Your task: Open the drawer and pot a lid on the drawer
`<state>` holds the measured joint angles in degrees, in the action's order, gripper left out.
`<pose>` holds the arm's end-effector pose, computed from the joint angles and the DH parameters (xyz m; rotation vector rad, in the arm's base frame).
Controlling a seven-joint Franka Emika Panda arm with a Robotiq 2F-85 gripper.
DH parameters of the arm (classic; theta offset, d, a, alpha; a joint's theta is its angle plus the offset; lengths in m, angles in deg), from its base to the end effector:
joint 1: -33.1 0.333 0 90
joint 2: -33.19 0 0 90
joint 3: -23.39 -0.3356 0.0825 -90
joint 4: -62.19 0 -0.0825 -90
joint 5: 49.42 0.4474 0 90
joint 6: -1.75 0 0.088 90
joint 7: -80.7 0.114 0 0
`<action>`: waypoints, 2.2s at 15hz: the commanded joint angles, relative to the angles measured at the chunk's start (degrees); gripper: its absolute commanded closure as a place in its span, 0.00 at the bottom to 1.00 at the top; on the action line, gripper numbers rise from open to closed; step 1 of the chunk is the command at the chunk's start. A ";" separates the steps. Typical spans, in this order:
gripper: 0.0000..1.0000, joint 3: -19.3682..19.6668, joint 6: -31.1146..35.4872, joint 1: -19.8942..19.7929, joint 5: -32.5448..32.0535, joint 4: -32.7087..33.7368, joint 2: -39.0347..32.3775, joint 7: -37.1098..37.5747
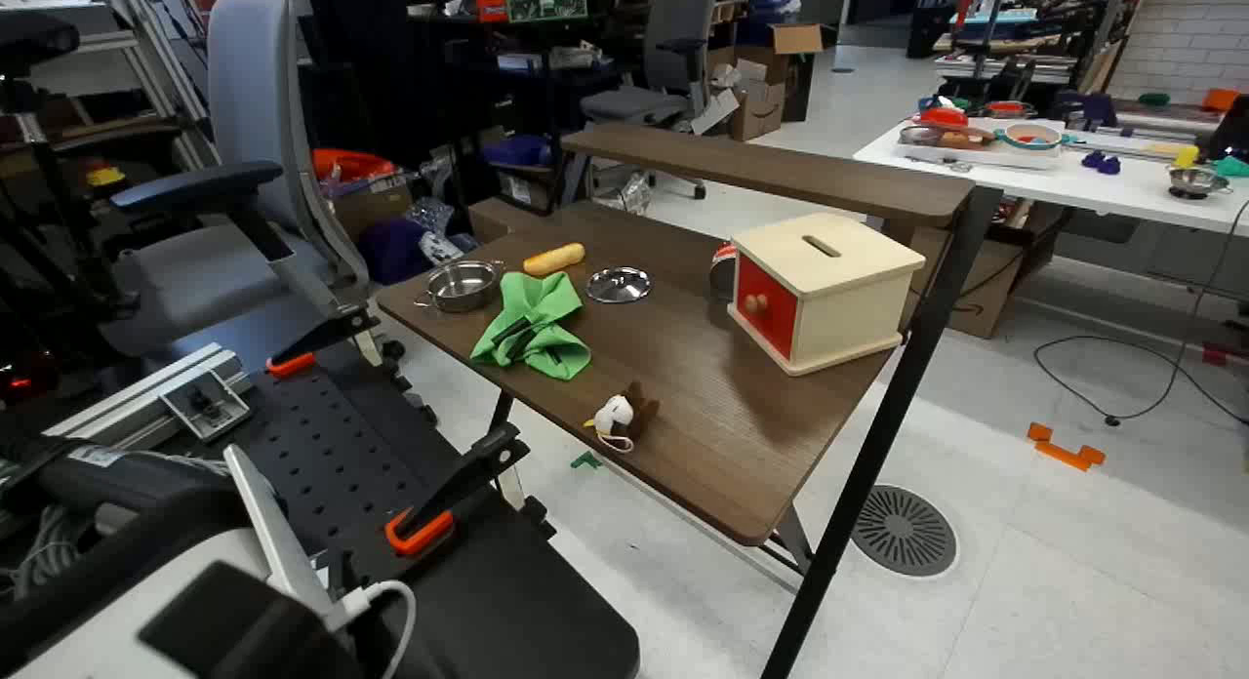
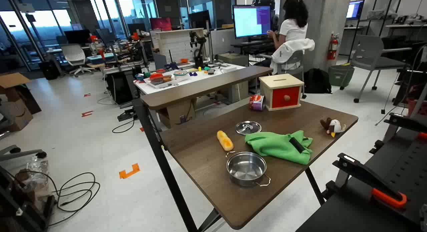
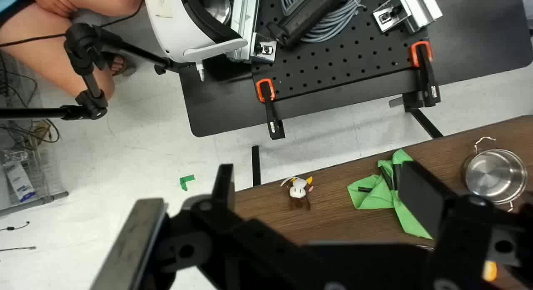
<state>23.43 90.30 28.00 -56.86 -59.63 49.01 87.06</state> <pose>0.4874 -0.0590 0.5002 2.9627 -0.2733 -0.4545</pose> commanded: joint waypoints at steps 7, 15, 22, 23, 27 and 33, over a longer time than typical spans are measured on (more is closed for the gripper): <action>0.00 1.47 11.40 0.21 0.33 -0.87 -2.44 1.60; 0.00 3.98 33.46 -1.08 -0.06 0.11 -13.82 9.31; 0.00 6.09 48.29 -0.60 2.12 2.03 -28.80 13.33; 0.00 6.11 49.07 -0.41 2.81 2.45 -30.70 13.32; 0.00 5.81 48.30 0.00 6.54 5.74 -37.49 12.49; 0.00 5.98 50.61 0.29 9.86 10.13 -44.60 12.97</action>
<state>28.91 139.12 27.75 -49.19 -52.51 7.82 99.95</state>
